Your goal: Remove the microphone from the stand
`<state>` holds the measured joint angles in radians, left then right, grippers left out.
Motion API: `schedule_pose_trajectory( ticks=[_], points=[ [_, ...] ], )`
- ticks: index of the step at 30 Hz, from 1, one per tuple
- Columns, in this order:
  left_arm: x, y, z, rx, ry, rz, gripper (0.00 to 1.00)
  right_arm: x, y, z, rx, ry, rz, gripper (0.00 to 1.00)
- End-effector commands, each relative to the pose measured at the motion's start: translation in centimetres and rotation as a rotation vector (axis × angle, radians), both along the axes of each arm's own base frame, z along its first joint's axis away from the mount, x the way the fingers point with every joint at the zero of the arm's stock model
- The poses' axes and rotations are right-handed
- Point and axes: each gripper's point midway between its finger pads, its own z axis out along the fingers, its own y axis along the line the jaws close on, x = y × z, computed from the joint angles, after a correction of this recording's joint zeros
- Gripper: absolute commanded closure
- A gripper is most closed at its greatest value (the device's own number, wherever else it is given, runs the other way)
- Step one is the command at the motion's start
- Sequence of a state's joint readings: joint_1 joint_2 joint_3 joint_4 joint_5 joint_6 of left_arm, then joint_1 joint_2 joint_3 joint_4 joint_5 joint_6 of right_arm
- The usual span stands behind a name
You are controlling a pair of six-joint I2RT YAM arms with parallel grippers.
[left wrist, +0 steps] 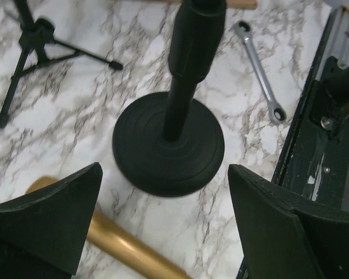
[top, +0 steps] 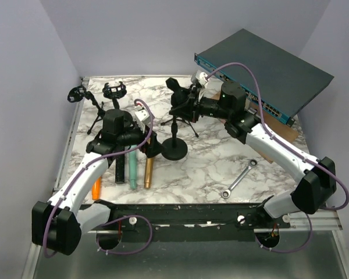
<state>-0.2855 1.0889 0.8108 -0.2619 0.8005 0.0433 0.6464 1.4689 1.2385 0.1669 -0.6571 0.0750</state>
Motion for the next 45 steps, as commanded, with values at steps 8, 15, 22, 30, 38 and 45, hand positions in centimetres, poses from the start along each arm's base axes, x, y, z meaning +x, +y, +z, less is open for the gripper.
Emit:
schedule_pose_trajectory(
  ticks=[8,15,22,30,38,45],
  points=[
    [-2.0,-6.6,6.4,-0.21,-0.243,-0.228,0.15,-2.0,-0.3,8.2,0.143,0.085,0.024,0.99],
    [-2.5,-7.2,4.4,-0.219,-0.169,-0.259,0.42,-2.6,-0.7,9.3,0.161,0.08,0.043,0.99],
    [-2.7,-7.5,4.1,-0.231,-0.138,-0.277,0.6,-3.1,-0.5,9.5,0.169,0.085,0.068,0.99],
    [-3.4,-7.4,3.0,-0.233,-0.104,-0.297,0.78,-3.3,-0.8,10.1,0.173,0.065,0.069,0.99],
    [-3.9,-7.2,3.7,-0.23,-0.124,-0.309,1.0,-3.0,-1.0,9.2,0.163,0.061,0.046,0.88],
    [-3.7,-6.7,5.4,-0.218,-0.147,-0.281,1.0,-2.0,-1.8,4.1,0.104,0.094,-0.042,0.31]
  ],
)
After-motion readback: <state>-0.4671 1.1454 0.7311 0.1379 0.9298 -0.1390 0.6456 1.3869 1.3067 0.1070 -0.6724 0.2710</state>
